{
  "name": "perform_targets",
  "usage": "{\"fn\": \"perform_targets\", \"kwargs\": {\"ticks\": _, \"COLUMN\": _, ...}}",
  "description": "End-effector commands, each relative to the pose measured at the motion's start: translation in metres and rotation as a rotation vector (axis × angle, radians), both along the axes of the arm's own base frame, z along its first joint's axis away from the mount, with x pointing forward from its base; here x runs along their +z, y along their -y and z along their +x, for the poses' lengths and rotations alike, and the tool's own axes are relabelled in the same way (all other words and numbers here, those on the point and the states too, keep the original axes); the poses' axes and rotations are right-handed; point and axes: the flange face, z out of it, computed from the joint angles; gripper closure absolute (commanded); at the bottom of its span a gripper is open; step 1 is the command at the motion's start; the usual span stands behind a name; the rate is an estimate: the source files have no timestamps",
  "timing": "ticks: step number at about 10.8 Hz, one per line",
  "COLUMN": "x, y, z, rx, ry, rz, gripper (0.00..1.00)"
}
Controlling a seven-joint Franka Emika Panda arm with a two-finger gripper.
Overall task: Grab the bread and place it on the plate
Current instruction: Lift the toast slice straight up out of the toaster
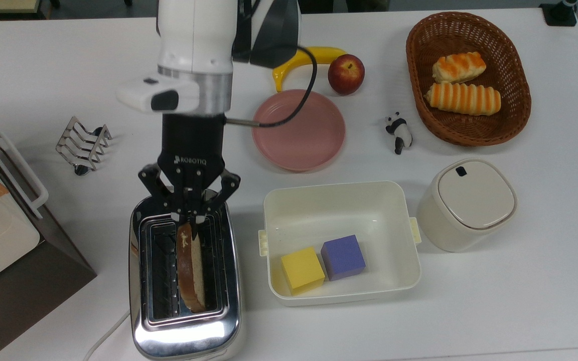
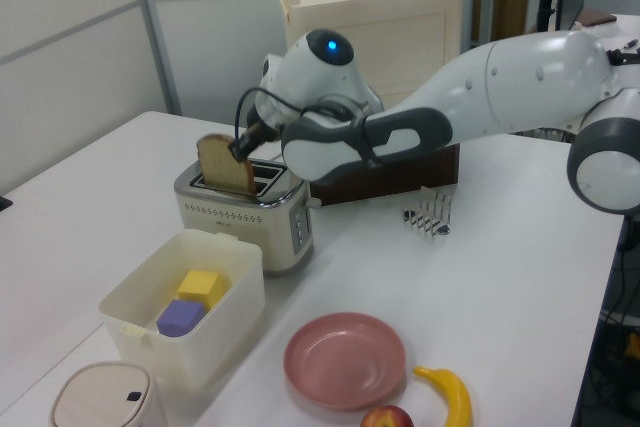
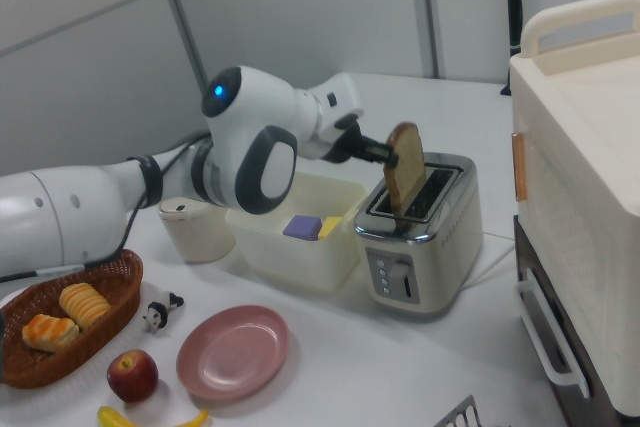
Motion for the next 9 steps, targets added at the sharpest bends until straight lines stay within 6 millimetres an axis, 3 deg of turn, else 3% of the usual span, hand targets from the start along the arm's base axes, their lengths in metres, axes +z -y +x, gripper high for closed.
{"fn": "perform_targets", "kwargs": {"ticks": 1, "x": 0.067, "y": -0.012, "z": -0.017, "rx": 0.005, "ry": 0.095, "rz": 0.031, "gripper": 0.97}}
{"fn": "perform_targets", "kwargs": {"ticks": 3, "x": 0.104, "y": -0.016, "z": -0.031, "rx": 0.002, "ry": 0.147, "rz": 0.06, "gripper": 0.97}}
{"fn": "perform_targets", "kwargs": {"ticks": 4, "x": 0.112, "y": -0.016, "z": -0.035, "rx": -0.023, "ry": 0.139, "rz": 0.09, "gripper": 0.97}}
{"fn": "perform_targets", "kwargs": {"ticks": 8, "x": 0.094, "y": -0.033, "z": -0.044, "rx": -0.041, "ry": -0.099, "rz": 0.116, "gripper": 0.97}}
{"fn": "perform_targets", "kwargs": {"ticks": 9, "x": 0.092, "y": -0.047, "z": -0.049, "rx": -0.024, "ry": -0.155, "rz": 0.122, "gripper": 0.97}}
